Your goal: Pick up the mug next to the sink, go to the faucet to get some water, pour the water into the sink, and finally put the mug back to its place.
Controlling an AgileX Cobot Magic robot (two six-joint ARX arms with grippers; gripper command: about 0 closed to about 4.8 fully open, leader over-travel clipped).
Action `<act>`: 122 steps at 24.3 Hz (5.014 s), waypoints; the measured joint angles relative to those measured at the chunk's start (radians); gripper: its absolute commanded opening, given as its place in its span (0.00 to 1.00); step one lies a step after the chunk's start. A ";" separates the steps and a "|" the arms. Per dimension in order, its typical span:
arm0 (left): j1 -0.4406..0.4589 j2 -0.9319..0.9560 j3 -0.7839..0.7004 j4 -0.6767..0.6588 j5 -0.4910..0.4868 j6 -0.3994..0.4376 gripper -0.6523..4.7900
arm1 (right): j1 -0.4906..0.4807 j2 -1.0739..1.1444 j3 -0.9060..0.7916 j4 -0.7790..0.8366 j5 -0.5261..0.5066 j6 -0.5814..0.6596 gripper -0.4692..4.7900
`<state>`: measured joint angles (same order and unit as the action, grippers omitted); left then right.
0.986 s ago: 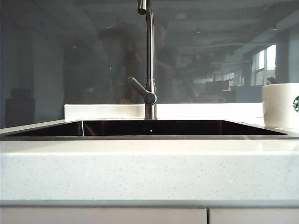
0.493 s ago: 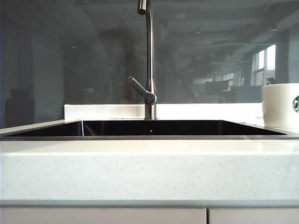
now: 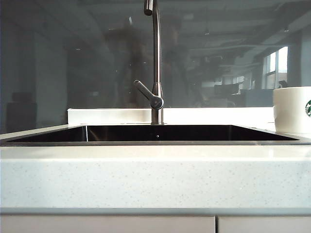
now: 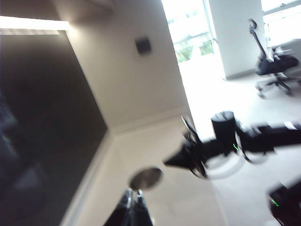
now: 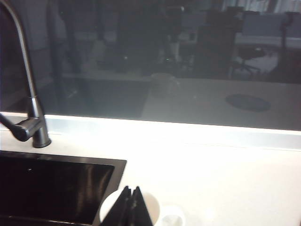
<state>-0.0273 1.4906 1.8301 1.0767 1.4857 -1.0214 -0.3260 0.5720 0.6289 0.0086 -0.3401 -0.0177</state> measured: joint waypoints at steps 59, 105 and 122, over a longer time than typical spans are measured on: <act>0.062 -1.487 -1.823 -0.876 -1.422 1.059 0.11 | 0.000 0.000 0.000 -0.008 0.003 0.000 0.08; 0.062 -1.487 -1.823 -0.898 -1.422 1.059 0.11 | 0.248 -0.570 -0.607 -0.028 0.301 0.182 0.08; 0.062 -1.487 -1.823 -0.907 -1.421 1.059 0.11 | 0.337 -0.571 -0.624 0.115 0.365 0.060 0.08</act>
<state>0.0345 0.0032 0.0074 0.1699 0.0647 0.0372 0.0113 0.0006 0.0051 0.1234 0.0254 0.0425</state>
